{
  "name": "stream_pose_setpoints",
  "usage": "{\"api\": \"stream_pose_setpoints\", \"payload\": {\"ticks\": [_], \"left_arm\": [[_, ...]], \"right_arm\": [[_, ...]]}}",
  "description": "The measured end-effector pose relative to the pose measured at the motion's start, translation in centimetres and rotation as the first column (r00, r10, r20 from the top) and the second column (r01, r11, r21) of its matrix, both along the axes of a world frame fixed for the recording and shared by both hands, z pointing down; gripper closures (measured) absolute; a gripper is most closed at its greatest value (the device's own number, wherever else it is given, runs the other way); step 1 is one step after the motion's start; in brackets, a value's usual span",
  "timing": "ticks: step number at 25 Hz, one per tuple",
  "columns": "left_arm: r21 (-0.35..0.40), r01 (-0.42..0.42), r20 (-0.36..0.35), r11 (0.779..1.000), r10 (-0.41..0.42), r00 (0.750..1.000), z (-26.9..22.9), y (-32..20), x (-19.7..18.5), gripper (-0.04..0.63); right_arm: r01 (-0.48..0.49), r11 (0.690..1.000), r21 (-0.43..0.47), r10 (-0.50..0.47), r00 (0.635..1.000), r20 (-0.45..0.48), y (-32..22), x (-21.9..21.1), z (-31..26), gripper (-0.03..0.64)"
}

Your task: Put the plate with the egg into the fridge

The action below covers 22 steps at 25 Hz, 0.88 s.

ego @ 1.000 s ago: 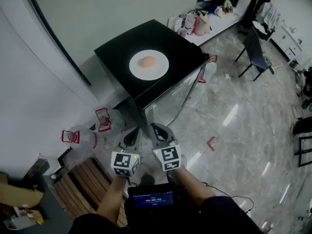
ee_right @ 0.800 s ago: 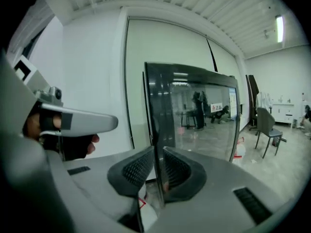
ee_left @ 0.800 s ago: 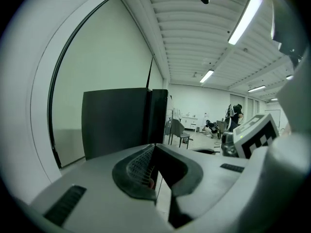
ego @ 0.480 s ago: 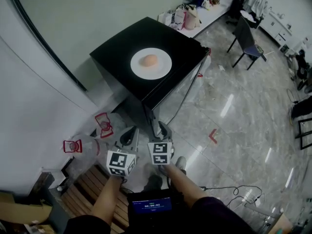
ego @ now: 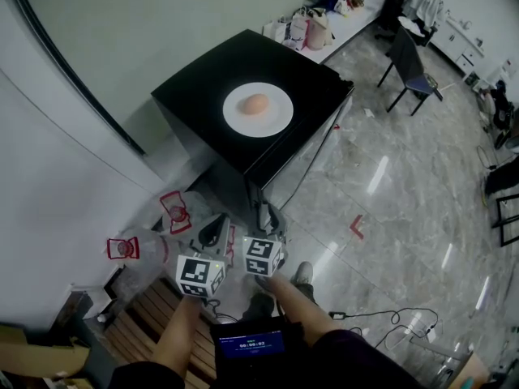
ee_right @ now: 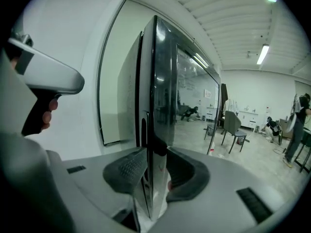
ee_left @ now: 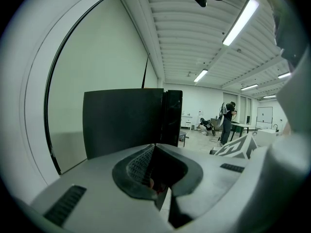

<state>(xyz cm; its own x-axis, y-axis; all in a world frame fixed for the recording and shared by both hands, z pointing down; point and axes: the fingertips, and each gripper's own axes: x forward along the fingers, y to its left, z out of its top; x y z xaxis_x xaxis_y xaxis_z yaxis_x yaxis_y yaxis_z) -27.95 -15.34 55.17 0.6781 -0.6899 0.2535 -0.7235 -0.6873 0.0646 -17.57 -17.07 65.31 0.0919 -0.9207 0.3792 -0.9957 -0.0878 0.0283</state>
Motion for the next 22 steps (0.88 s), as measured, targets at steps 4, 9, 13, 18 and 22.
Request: {"api": "stream_pose_setpoints", "payload": {"ticks": [4,9,13,18,22], "left_arm": [[-0.006,0.000,0.004,1.000,0.000,1.000,0.5,-0.2,-0.4,0.583],[-0.011,-0.007,0.002,1.000,0.007,1.000,0.6,0.2,0.0,0.583],[-0.017,-0.016,0.000,1.000,0.016,1.000,0.8,0.7,0.2,0.583],[-0.024,-0.030,-0.003,0.999,0.030,1.000,1.3,1.5,0.8,0.583],[-0.035,-0.046,-0.003,0.998,0.046,0.999,1.7,2.4,1.4,0.583]], "right_arm": [[-0.001,1.000,0.002,0.001,1.000,-0.002,-0.1,-0.2,0.1,0.499],[0.011,1.000,-0.001,-0.011,1.000,0.002,0.0,-0.2,0.0,0.508],[0.019,1.000,-0.013,-0.019,1.000,0.006,0.2,-0.3,0.0,0.512],[0.054,0.998,-0.021,-0.054,0.998,0.027,0.2,-0.3,0.1,0.517],[0.078,0.996,-0.036,-0.076,0.996,0.047,0.6,-0.4,0.2,0.522]]}}
